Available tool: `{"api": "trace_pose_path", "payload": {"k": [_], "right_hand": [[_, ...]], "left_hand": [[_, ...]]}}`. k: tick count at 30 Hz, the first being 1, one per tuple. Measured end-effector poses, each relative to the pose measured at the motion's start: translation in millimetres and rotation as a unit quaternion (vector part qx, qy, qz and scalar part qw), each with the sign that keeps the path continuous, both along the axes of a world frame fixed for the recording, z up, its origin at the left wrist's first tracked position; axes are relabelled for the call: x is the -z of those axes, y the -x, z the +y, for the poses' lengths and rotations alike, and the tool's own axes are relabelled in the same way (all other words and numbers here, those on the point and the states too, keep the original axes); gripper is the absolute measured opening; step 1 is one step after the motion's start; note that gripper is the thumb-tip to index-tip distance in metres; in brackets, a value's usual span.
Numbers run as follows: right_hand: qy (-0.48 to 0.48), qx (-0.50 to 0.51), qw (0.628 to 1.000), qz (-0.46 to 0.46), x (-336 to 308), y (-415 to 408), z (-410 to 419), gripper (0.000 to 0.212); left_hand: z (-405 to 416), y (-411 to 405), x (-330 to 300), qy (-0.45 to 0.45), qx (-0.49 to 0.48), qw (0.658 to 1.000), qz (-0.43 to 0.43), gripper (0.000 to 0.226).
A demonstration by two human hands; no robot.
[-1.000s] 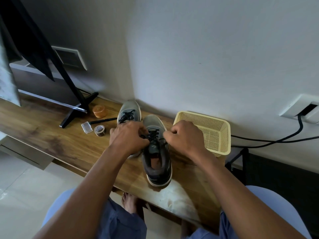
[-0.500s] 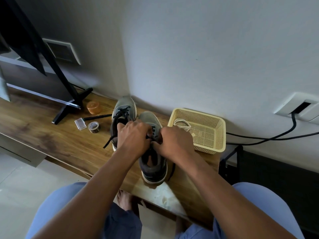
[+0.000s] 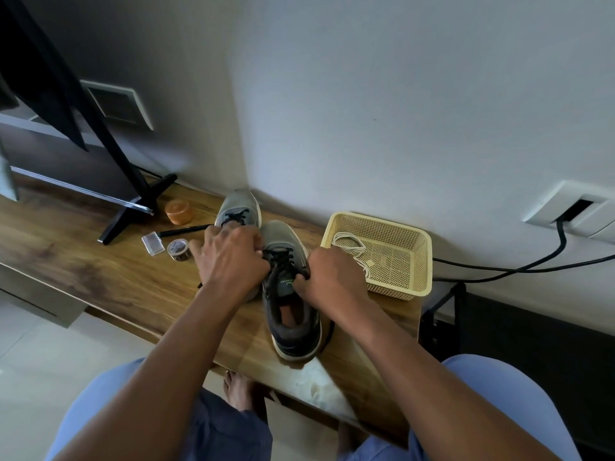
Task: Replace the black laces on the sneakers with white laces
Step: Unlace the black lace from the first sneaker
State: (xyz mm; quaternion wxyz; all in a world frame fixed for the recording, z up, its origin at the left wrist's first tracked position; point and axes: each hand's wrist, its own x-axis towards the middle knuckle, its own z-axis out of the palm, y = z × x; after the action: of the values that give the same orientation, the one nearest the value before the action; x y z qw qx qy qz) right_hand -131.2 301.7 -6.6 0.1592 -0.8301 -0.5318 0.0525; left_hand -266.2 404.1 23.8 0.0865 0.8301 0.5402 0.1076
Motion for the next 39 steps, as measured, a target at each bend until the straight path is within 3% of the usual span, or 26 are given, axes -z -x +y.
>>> {"api": "trace_pose_path", "payload": {"k": [2, 4, 10, 16, 19, 22, 24, 27, 30, 34, 39], "right_hand": [[-0.002, -0.001, 1.000, 0.000, 0, -1, -2, 0.045], [-0.002, -0.002, 1.000, 0.004, -1, -1, -1, 0.043], [-0.012, -0.016, 1.000, -0.013, -2, 0, -2, 0.032], [-0.012, -0.011, 0.999, -0.027, -4, 3, 0, 0.043], [-0.007, -0.002, 1.000, -0.028, -4, 4, -1, 0.047], [-0.010, -0.002, 1.000, -0.015, -3, 5, -1, 0.044], [-0.008, 0.001, 1.000, -0.013, -3, 6, -2, 0.041], [-0.010, 0.001, 1.000, -0.011, -2, 5, -2, 0.040], [-0.010, -0.002, 1.000, -0.015, -3, 5, 0, 0.043], [-0.008, -0.003, 1.000, -0.014, -3, 3, -1, 0.044], [-0.001, 0.001, 1.000, -0.019, -4, 5, 0, 0.045]], "left_hand": [[-4, -4, -3, 0.020, 0.079, 0.996, -0.028, 0.032], [-7, -7, -5, 0.007, 0.129, 0.992, -0.001, 0.027], [-11, -14, 2, -0.024, 0.133, 0.988, 0.068, 0.023], [-9, -13, 5, -0.029, 0.093, 0.995, 0.027, 0.016], [-1, -4, -4, -0.031, -0.005, 0.999, -0.042, 0.010], [10, 8, -9, -0.032, -0.085, 0.995, -0.049, 0.010], [10, 8, -8, -0.015, -0.055, 0.998, -0.017, 0.011], [5, 1, -7, -0.006, 0.069, 0.997, -0.021, 0.029], [0, -6, -6, -0.018, 0.137, 0.990, 0.032, 0.026], [-6, -12, 1, -0.022, 0.134, 0.988, 0.072, 0.029], [-5, -10, 2, -0.017, 0.091, 0.995, 0.022, 0.022]]}}
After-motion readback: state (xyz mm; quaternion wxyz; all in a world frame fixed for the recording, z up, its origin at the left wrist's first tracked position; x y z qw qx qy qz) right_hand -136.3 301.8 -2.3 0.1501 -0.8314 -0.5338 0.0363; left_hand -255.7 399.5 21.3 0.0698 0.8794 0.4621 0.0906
